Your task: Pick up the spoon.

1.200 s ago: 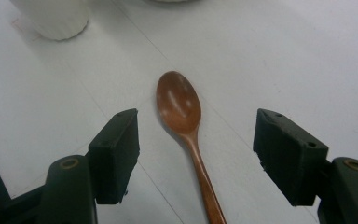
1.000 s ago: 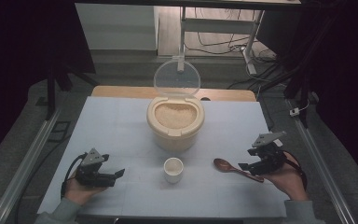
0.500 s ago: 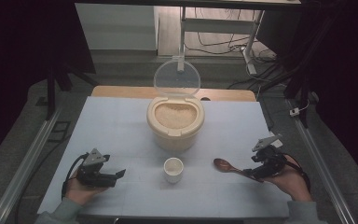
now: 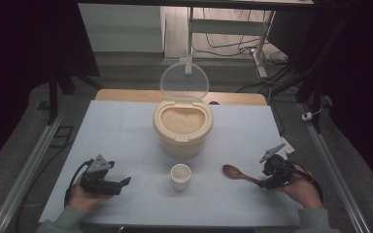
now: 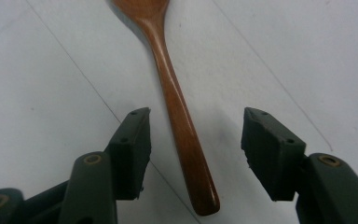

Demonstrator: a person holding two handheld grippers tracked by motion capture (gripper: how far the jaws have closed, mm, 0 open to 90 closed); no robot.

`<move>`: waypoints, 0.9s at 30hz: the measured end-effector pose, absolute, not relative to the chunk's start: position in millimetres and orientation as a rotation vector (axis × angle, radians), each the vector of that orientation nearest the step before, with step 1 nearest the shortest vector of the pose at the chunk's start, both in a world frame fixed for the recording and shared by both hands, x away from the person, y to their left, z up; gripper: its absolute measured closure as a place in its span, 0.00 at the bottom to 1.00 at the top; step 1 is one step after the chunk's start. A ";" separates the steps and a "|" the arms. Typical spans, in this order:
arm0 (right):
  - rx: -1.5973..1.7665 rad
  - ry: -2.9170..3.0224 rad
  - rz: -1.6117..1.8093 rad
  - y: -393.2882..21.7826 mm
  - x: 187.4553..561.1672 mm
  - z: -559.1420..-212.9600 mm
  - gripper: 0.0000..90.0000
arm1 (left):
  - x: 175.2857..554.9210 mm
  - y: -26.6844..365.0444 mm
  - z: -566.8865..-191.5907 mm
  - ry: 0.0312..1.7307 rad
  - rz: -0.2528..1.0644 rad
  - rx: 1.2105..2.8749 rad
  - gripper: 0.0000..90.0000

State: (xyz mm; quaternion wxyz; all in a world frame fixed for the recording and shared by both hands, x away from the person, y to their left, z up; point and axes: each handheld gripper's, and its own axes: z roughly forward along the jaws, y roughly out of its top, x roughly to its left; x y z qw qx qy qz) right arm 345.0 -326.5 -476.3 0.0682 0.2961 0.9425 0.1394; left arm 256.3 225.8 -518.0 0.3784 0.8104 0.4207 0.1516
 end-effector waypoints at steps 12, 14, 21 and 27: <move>0.846 2.887 0.367 -323.0 347.8 -486.1 0.72 | 257.3 225.7 -520.5 1.079 0.374 2.087 0.14; 0.829 2.893 0.362 -321.9 348.0 -486.3 0.74 | 257.4 225.7 -520.6 1.079 0.373 2.087 0.14; 0.750 2.929 0.302 -314.7 348.7 -486.3 0.84 | 257.0 225.0 -520.5 1.078 0.375 2.091 0.14; 0.688 2.929 0.293 -313.7 346.7 -485.9 0.87 | 257.2 224.7 -520.8 1.077 0.375 2.093 0.14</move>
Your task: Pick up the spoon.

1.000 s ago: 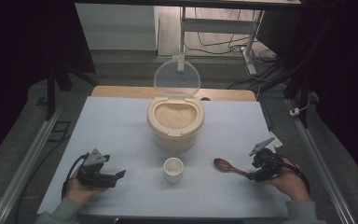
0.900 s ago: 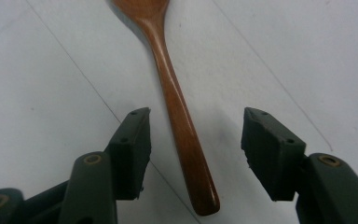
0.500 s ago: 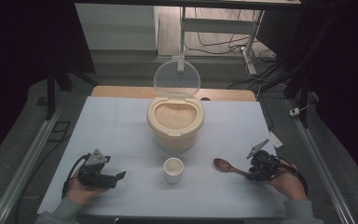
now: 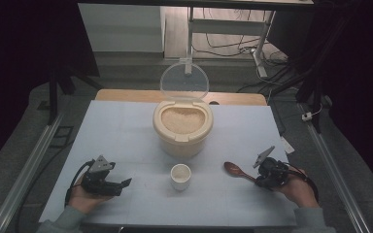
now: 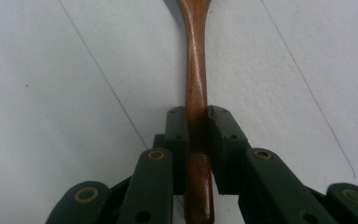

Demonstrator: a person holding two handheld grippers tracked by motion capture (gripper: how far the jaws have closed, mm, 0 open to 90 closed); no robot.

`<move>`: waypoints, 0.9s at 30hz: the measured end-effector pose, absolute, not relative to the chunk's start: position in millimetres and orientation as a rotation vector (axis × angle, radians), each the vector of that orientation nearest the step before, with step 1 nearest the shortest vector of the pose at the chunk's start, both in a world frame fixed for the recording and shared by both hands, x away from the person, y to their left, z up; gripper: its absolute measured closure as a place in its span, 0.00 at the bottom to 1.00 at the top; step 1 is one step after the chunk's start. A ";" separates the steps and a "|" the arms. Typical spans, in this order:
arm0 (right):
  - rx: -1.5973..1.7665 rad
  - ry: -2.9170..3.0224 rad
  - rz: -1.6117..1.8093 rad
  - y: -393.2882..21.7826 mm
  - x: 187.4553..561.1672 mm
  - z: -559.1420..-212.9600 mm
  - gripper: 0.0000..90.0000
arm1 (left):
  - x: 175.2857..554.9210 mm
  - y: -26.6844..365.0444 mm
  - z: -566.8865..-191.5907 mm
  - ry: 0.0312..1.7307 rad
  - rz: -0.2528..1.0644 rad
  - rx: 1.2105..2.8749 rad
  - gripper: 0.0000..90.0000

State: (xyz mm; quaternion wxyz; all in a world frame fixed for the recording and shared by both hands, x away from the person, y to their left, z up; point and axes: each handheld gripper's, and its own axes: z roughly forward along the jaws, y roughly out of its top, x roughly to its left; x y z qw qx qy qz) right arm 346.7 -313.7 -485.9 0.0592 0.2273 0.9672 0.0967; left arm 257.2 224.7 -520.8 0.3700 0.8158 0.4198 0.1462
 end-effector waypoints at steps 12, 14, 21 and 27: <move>0.677 2.898 0.397 -317.3 342.3 -479.3 0.87 | 257.0 225.5 -520.6 1.077 0.378 2.092 0.14; 0.675 2.888 0.427 -317.5 341.1 -476.2 0.87 | 257.0 225.6 -520.5 1.077 0.379 2.092 0.14; 0.648 2.869 0.523 -317.4 337.3 -466.9 0.87 | 257.3 225.5 -520.8 1.077 0.380 2.096 0.14; 0.622 2.853 0.600 -317.0 334.3 -459.1 0.87 | 256.8 225.8 -520.5 1.075 0.383 2.092 0.14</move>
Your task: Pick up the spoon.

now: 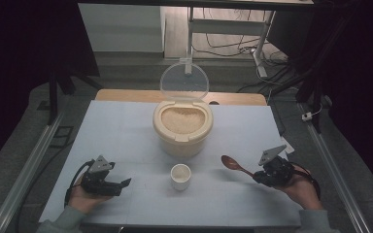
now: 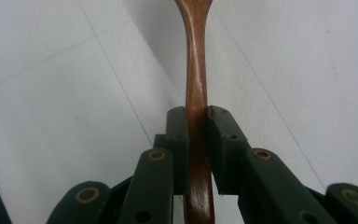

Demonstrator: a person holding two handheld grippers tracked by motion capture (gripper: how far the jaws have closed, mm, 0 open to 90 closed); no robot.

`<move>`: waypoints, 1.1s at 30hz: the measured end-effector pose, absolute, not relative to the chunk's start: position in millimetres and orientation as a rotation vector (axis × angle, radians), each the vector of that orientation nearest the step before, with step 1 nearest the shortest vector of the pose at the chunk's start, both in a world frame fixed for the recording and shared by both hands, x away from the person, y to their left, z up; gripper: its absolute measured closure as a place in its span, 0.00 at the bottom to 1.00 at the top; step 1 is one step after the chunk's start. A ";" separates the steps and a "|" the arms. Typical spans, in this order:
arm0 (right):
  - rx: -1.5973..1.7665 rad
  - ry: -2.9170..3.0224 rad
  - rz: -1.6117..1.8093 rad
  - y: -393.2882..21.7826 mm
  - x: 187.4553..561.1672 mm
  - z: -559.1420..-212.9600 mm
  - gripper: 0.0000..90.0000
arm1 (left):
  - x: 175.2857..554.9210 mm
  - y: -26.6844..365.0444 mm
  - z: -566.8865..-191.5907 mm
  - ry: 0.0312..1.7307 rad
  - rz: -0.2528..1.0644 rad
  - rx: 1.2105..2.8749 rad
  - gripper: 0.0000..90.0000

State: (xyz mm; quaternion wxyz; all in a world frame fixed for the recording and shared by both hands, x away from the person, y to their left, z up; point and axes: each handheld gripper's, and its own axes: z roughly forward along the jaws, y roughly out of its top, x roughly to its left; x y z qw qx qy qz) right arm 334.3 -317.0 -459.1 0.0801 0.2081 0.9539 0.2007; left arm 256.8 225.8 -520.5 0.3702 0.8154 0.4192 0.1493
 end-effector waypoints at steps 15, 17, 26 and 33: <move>0.481 2.827 0.718 -295.7 324.5 -439.8 0.87 | 257.0 225.8 -520.5 1.077 0.384 2.095 0.14; 0.460 2.824 0.736 -289.8 322.3 -437.0 0.87 | 257.0 225.8 -520.5 1.077 0.384 2.095 0.14; 0.382 2.832 0.783 -267.2 317.7 -431.2 0.87 | 257.2 225.6 -520.7 1.079 0.384 2.095 0.14; 0.328 2.842 0.789 -252.9 316.2 -431.2 0.87 | 257.7 225.5 -521.0 1.078 0.383 2.099 0.14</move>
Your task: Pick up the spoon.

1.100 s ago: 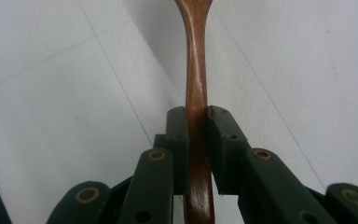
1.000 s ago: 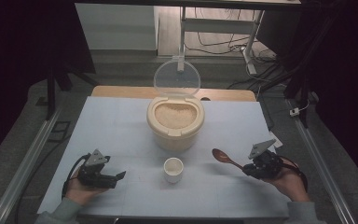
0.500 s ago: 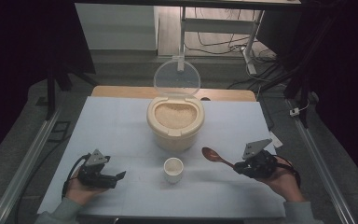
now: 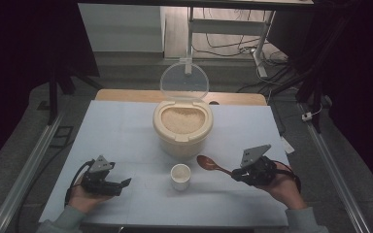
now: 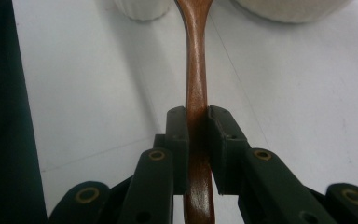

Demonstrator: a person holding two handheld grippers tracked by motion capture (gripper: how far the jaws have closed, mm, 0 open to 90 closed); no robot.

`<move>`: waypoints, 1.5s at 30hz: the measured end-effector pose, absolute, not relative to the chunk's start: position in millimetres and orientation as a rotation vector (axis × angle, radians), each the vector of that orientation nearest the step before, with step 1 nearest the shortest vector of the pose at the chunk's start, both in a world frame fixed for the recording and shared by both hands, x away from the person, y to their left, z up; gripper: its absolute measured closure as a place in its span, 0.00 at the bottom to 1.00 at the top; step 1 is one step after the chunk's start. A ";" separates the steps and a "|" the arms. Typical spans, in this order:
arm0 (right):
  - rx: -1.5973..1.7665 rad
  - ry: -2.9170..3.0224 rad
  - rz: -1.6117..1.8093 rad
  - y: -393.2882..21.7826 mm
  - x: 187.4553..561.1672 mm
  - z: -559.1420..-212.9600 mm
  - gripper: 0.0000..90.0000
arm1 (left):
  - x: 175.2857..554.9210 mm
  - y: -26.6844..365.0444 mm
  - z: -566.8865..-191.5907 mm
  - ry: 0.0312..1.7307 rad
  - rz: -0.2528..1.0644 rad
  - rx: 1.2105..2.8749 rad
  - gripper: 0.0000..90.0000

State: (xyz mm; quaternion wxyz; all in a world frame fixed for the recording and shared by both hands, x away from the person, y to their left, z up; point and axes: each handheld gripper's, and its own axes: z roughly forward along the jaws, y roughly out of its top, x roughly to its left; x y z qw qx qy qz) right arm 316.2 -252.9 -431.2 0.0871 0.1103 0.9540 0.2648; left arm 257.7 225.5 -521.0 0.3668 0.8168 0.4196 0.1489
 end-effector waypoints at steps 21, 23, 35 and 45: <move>0.154 2.877 0.798 -199.5 319.3 -422.3 0.87 | 257.0 226.0 -520.4 1.080 0.379 2.090 0.14; 0.132 2.878 0.778 -193.6 320.0 -421.7 0.87 | 256.9 225.9 -520.6 1.079 0.380 2.092 0.14; 0.049 2.897 0.773 -166.6 319.0 -423.6 0.87 | 256.8 225.5 -520.3 1.078 0.383 2.093 0.14; 0.025 2.905 0.749 -159.2 318.1 -427.7 0.87 | 256.1 223.7 -516.3 1.065 0.390 2.085 0.14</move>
